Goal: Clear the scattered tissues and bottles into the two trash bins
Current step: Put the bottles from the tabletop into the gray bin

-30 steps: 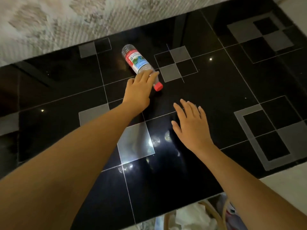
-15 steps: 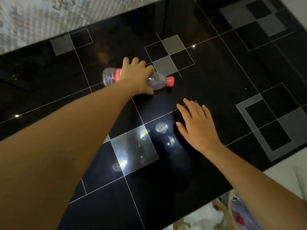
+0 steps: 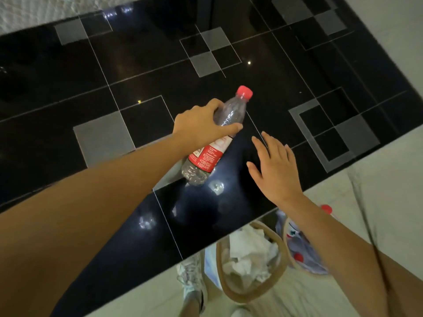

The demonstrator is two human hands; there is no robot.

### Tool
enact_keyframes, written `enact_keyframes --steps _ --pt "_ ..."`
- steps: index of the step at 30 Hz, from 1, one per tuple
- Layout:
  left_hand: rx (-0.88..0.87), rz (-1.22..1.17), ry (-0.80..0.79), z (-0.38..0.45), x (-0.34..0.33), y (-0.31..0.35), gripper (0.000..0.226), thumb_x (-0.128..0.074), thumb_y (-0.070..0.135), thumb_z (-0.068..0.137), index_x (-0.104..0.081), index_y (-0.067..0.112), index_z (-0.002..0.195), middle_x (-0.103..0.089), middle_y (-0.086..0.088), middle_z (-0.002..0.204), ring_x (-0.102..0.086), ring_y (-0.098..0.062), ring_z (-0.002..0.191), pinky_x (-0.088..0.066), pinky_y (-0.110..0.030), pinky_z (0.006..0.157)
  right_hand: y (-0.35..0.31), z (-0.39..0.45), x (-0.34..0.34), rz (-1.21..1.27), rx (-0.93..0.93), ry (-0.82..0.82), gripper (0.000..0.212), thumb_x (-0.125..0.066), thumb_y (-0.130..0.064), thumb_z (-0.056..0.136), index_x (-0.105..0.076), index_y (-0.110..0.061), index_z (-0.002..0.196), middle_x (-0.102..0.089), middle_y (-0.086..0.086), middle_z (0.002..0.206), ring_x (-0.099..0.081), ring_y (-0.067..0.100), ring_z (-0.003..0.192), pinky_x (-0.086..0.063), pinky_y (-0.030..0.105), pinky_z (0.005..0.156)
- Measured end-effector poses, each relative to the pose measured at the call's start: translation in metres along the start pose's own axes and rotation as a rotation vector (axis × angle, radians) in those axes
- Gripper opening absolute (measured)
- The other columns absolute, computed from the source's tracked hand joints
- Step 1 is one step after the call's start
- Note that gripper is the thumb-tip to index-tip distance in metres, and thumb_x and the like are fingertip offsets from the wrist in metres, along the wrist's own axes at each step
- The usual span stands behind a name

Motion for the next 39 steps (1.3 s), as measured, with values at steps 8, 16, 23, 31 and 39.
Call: enact_keyframes --steps 8,16,23,31,39 --pt "0.036 -0.302 0.040 -0.128 -0.067 0.033 0.065 -0.062 0.072 0.069 -0.044 0.034 0.118 -0.066 0.008 0.101 -0.065 -0.012 0.084 -0.056 -0.039 0.077 0.023 -0.125 -0.020 0.073 -0.050 0.029 0.058 -0.056 -0.034 0.092 -0.036 -0.014 0.143 -0.035 0.014 0.150 -0.035 0.034 0.136 -0.033 0.053 0.108" --pt "0.152 -0.542 -0.067 -0.191 -0.143 0.071 0.058 -0.071 0.058 0.070 -0.044 0.036 0.116 -0.064 0.010 0.101 -0.066 -0.012 0.086 -0.057 -0.040 0.080 0.046 -0.209 -0.048 0.470 -0.103 -0.047 0.081 -0.055 -0.063 0.079 -0.027 -0.023 0.144 -0.047 0.005 0.140 -0.049 0.026 0.123 -0.044 0.047 0.098" --pt "0.101 -0.691 -0.166 -0.181 -0.208 0.125 0.065 -0.075 0.046 0.074 -0.041 0.025 0.125 -0.060 0.005 0.111 -0.063 -0.014 0.097 -0.054 -0.029 0.081 0.059 -0.232 -0.065 0.811 -0.351 0.098 0.084 -0.075 -0.051 0.073 -0.030 -0.031 0.142 -0.057 -0.014 0.126 -0.056 0.007 0.110 -0.050 0.025 0.085" --pt "0.026 -0.717 -0.431 -0.172 -0.273 0.147 0.057 -0.074 0.028 0.081 -0.042 0.023 0.128 -0.056 0.016 0.101 -0.058 -0.001 0.091 -0.048 -0.009 0.072 0.141 -0.253 -0.099 0.852 -0.648 0.283 0.079 -0.082 -0.039 0.068 -0.042 -0.020 0.133 -0.057 -0.010 0.116 -0.058 0.014 0.107 -0.051 0.031 0.084" --pt "0.028 -0.655 -0.507 -0.168 -0.303 0.139 0.047 -0.070 0.014 0.084 -0.046 0.014 0.124 -0.059 0.008 0.097 -0.059 -0.007 0.090 -0.049 -0.010 0.071 0.206 -0.253 -0.131 0.832 -0.775 0.303 0.076 -0.080 -0.020 0.068 -0.040 -0.017 0.132 -0.054 0.001 0.126 -0.055 0.020 0.114 -0.050 0.039 0.093"
Point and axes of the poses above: each hand's wrist, its own z-axis towards the middle knuckle, its own x-axis out of the back of the hand, y = z × x, the point moved 6 cm from there along z, towards the middle knuckle
